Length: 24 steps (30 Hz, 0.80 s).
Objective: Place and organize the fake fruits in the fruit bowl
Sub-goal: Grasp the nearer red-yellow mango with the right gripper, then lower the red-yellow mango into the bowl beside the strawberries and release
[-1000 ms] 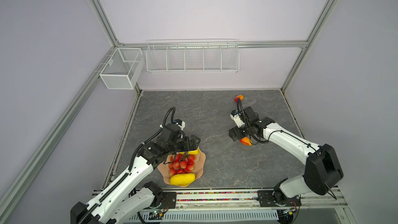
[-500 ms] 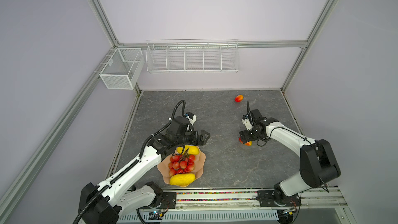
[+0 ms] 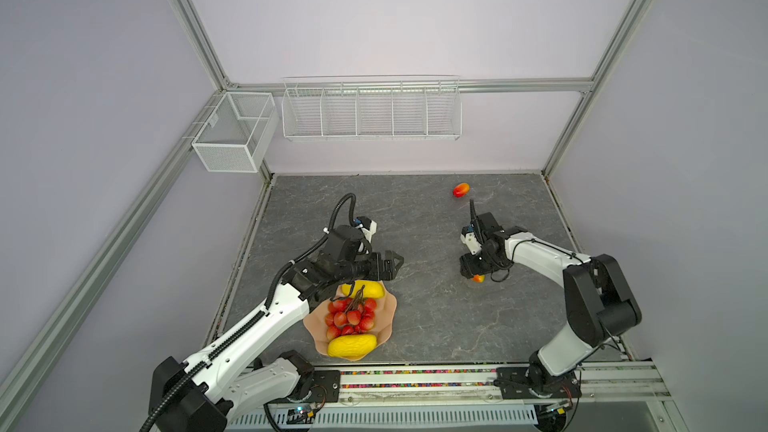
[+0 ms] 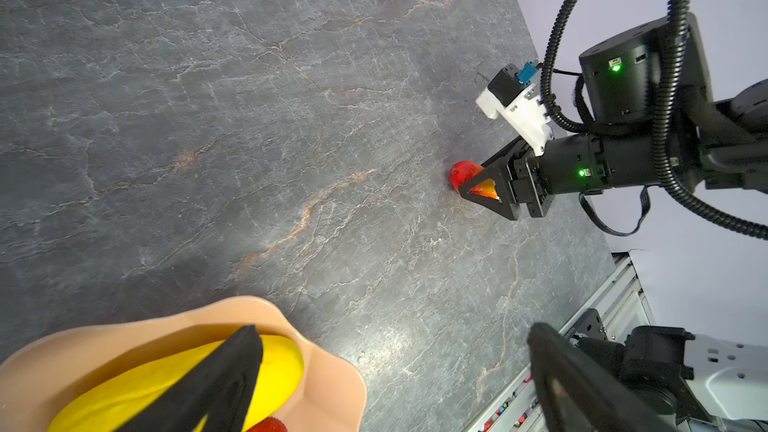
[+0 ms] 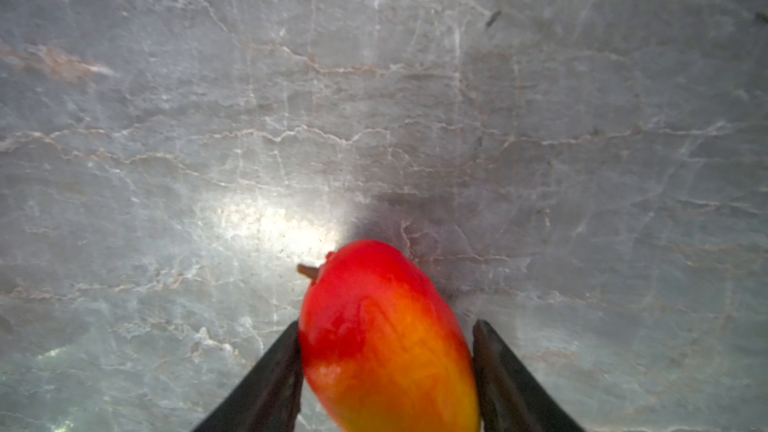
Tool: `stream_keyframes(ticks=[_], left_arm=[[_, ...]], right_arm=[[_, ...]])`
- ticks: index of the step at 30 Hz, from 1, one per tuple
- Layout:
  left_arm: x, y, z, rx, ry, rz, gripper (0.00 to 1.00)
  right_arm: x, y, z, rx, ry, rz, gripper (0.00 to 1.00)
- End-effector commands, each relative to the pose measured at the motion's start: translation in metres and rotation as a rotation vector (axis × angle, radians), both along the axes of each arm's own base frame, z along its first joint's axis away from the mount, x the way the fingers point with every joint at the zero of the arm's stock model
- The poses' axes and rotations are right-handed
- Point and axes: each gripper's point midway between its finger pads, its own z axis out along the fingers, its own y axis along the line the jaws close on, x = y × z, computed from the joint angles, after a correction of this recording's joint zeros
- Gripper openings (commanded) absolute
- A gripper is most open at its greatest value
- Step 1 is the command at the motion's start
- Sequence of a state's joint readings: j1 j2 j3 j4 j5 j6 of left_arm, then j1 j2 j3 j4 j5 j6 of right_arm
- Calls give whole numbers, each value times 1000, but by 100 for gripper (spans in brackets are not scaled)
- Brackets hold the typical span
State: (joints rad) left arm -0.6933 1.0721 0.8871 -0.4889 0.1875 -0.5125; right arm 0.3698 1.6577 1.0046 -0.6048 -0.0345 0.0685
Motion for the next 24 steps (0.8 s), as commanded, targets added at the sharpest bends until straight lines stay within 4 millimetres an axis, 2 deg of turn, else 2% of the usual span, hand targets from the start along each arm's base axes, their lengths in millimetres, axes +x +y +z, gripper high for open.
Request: stream_keyframes(ticks=[1, 5, 8, 12, 16, 19, 24], left_arm=[[1, 0, 3, 14, -15, -7, 99], [1, 0, 5, 14, -21, -9, 99], [-1, 6, 10, 27, -33, 0, 99], [-9, 30, 8, 99, -40, 47, 99], [-22, 56, 2, 140, -6, 101, 99], [-32, 73, 5, 141, -7, 147, 99], [-42, 100, 7, 172, -9, 240, 99]], right_arm=[[0, 4, 0, 14, 14, 0, 58], [-1, 7, 4, 27, 14, 7, 53], [-3, 28, 24, 72, -31, 67, 49], [-11, 75, 68, 163, -111, 178, 47], [-34, 132, 107, 295, -106, 262, 46], [-53, 168, 119, 393, -48, 232, 46], [-84, 214, 115, 497, 56, 99, 46]])
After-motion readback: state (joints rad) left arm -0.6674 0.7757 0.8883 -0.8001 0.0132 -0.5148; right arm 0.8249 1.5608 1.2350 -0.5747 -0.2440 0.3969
